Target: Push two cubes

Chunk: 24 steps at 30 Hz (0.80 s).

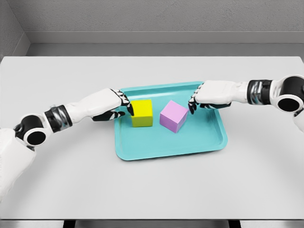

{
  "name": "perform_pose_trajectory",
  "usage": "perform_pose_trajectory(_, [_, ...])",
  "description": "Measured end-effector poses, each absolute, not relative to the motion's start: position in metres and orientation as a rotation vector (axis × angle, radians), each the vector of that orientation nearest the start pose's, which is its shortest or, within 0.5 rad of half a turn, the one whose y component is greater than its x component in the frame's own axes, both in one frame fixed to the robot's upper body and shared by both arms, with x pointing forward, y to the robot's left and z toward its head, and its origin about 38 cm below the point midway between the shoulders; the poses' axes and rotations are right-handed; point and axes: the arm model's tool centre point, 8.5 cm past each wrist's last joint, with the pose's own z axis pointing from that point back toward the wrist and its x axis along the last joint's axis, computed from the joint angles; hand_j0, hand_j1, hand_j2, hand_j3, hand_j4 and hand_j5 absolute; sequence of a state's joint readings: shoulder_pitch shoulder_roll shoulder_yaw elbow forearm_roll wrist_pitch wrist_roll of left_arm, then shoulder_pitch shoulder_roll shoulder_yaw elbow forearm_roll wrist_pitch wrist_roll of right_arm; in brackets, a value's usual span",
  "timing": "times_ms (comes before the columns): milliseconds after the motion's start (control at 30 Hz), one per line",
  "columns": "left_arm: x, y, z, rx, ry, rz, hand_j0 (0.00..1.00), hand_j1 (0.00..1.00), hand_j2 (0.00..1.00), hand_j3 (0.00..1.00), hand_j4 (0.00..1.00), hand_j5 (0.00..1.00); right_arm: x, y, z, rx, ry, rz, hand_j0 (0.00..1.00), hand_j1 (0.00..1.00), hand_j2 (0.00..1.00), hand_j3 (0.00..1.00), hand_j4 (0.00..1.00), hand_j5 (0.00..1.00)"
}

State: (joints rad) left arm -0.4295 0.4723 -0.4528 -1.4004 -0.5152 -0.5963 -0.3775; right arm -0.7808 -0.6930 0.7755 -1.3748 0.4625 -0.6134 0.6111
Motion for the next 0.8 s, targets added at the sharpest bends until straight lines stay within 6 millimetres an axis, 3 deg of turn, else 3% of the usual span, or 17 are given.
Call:
perform_pose_trajectory(367, [0.423,0.191,0.144,0.217,-1.736,-1.830,0.58,0.58,0.58,0.58,0.58,0.58,0.443,-0.256,0.201,0.446,1.740,-3.135,0.50,0.50,0.50,0.50,0.50,0.50])
perform_pose_trajectory(800, [0.424,0.190,0.144,0.220,-1.734,-1.839,0.60,0.60,0.60,0.60,0.60,0.60,0.431,-0.228,0.193,0.350,1.709,-3.088,0.49,0.49,0.49,0.49,0.49,0.49])
